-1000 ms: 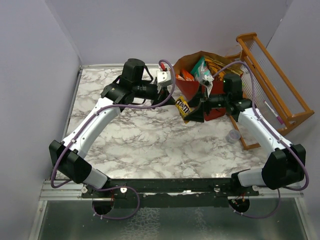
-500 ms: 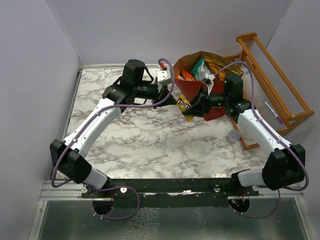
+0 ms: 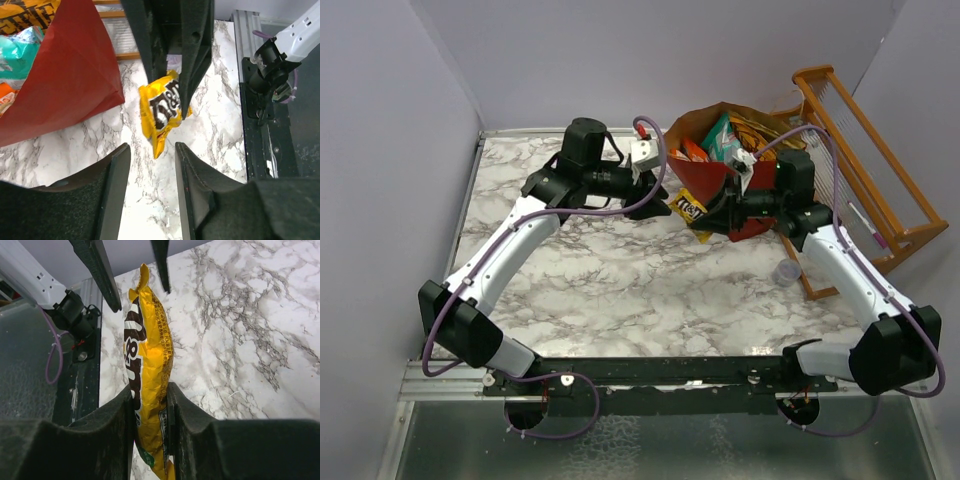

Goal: Place the snacks into the paper bag
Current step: Place the snack in the paper bag.

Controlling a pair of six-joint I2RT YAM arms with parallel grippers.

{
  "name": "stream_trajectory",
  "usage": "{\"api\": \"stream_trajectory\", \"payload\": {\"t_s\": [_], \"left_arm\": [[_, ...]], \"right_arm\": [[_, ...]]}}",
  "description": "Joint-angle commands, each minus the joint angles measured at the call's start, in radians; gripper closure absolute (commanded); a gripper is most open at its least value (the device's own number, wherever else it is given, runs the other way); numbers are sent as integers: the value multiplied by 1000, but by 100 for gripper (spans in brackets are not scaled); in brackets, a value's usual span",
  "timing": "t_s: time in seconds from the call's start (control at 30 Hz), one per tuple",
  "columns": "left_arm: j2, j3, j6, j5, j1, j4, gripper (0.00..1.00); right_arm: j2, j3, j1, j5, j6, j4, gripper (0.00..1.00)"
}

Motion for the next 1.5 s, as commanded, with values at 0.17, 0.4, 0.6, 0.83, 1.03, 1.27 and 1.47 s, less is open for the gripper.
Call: {"api": "stream_trajectory", "payload": {"t_s": [0.17, 0.4, 0.6, 0.83, 1.03, 1.27, 1.47], "left_arm": [[-93, 48, 52, 70, 143, -54, 29], [-151, 26, 109, -5, 211, -105, 23], [-176, -10, 141, -69, 229, -115, 22], [-194, -35, 164, -83, 239, -114, 22], [-215, -54, 184, -130, 246, -124, 22], [-225, -84, 196, -145, 250, -123, 22], [-227, -99, 199, -149, 251, -122, 22]], "right_arm": [[-85, 83, -48, 136, -88, -126, 74], [-77, 241, -61, 430, -155, -233, 75], [10, 419, -60, 654, -216, -292, 75], [129, 562, -61, 817, -282, -297, 75], [222, 619, -60, 880, -294, -277, 75], [338, 674, -61, 912, -320, -252, 76], [423, 698, -61, 920, -327, -232, 76]]}}
